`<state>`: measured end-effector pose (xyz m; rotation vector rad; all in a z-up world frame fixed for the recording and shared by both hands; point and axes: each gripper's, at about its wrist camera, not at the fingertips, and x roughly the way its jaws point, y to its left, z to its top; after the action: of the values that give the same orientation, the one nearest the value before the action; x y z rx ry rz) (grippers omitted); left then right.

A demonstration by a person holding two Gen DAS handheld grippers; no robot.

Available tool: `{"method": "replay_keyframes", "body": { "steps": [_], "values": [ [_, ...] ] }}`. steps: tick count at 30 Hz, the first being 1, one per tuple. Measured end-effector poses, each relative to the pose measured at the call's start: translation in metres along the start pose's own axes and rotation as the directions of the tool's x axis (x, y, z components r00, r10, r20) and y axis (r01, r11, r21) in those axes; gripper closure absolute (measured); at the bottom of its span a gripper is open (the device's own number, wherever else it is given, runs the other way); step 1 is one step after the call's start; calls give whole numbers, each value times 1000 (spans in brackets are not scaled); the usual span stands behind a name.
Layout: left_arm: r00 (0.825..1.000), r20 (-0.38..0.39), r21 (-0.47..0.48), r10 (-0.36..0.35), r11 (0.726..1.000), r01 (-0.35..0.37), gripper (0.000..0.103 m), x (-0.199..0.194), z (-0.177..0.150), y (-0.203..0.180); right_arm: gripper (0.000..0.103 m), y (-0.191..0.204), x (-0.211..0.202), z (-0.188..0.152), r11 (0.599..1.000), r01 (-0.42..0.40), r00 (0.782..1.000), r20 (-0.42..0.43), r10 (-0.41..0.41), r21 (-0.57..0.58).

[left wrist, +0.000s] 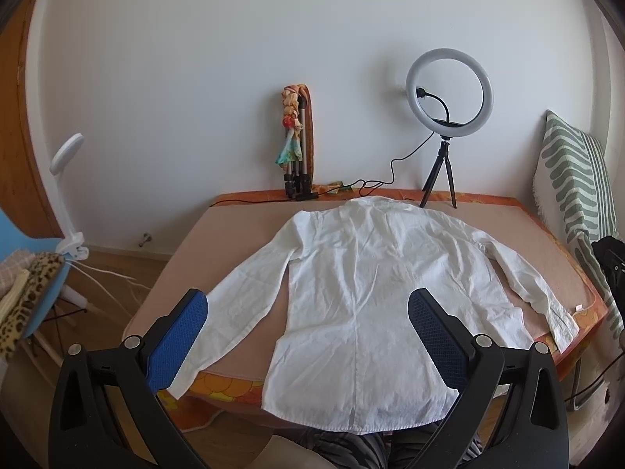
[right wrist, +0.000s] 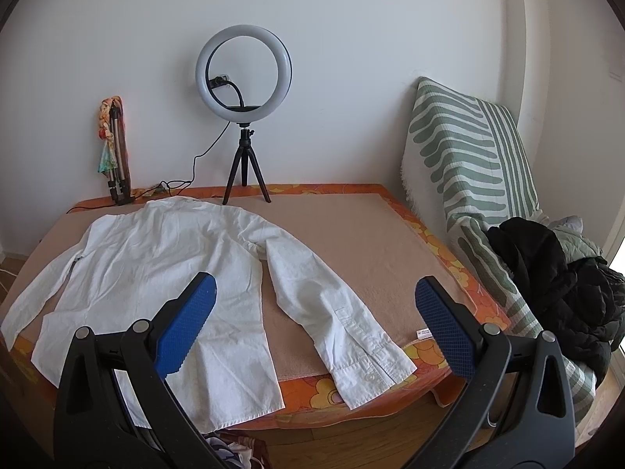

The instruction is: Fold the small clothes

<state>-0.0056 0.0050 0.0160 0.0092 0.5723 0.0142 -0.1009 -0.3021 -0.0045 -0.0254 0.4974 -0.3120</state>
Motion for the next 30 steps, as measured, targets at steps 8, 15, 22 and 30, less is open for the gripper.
{"method": "replay_keyframes", "body": {
  "steps": [8,15,22,30],
  "values": [
    [1000,4,9,-4,1000,4,1,-1,0,-5,0,1,0,0,1000,0,1000,0,0,0],
    [1000,7,16,1,1000,-1,1,-3,-1,-7,0,0,0,0,1000,0,1000,1,0,-1],
    [1000,9,15,1,1000,-1,1,-3,-1,-8,0,1,-2,-2,1000,-2,1000,3,2,0],
    [1000,12,16,0,1000,0,1,-4,-2,-8,0,1,-2,-2,1000,-4,1000,-1,4,2]
  ]
}}
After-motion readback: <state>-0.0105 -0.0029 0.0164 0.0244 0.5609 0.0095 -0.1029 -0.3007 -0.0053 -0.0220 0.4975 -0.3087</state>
